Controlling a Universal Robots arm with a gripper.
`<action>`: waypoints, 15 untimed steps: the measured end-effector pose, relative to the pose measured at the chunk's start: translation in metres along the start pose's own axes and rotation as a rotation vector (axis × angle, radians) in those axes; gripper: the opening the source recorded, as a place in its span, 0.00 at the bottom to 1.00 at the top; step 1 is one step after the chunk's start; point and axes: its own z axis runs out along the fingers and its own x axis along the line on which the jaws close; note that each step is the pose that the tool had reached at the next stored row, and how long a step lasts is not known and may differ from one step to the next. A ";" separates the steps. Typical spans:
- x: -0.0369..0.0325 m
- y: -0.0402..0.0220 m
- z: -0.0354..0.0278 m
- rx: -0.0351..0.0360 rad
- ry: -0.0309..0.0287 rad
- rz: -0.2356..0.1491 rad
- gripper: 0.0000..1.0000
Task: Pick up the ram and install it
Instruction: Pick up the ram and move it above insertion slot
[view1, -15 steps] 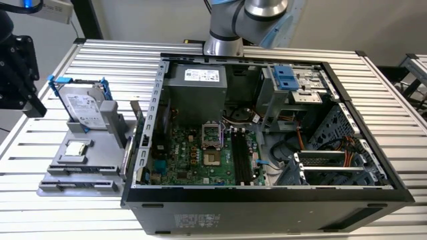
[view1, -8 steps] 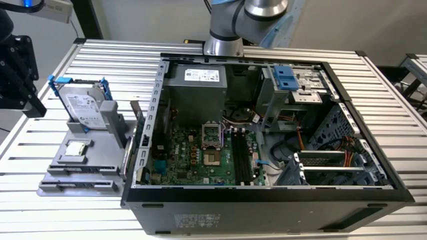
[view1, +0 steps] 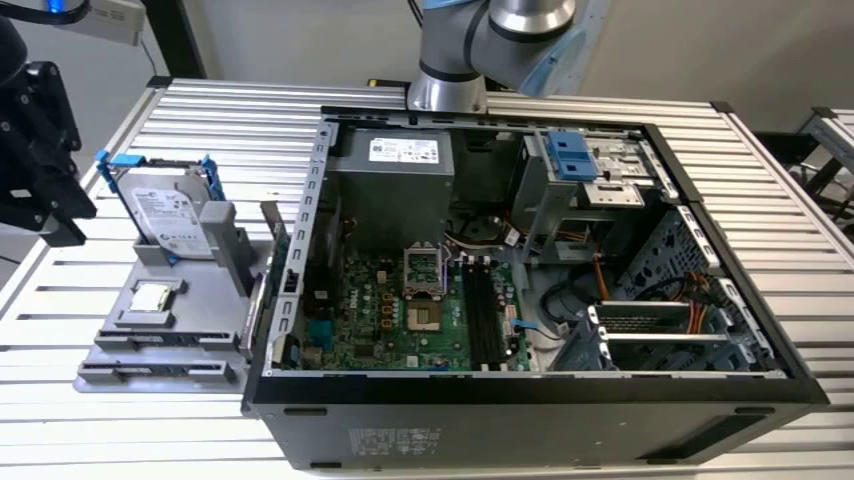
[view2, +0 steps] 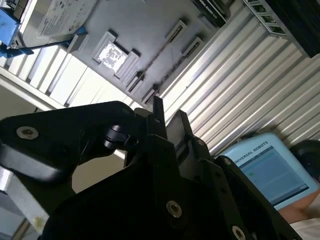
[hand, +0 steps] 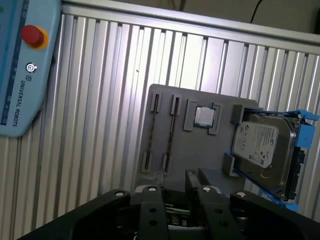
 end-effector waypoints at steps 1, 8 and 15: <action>0.0000 0.0000 0.0000 -0.0001 0.0000 -0.002 1.00; 0.0000 -0.0001 0.0009 0.0013 -0.0005 0.026 1.00; 0.0003 0.0000 0.0077 0.0027 -0.0015 0.094 1.00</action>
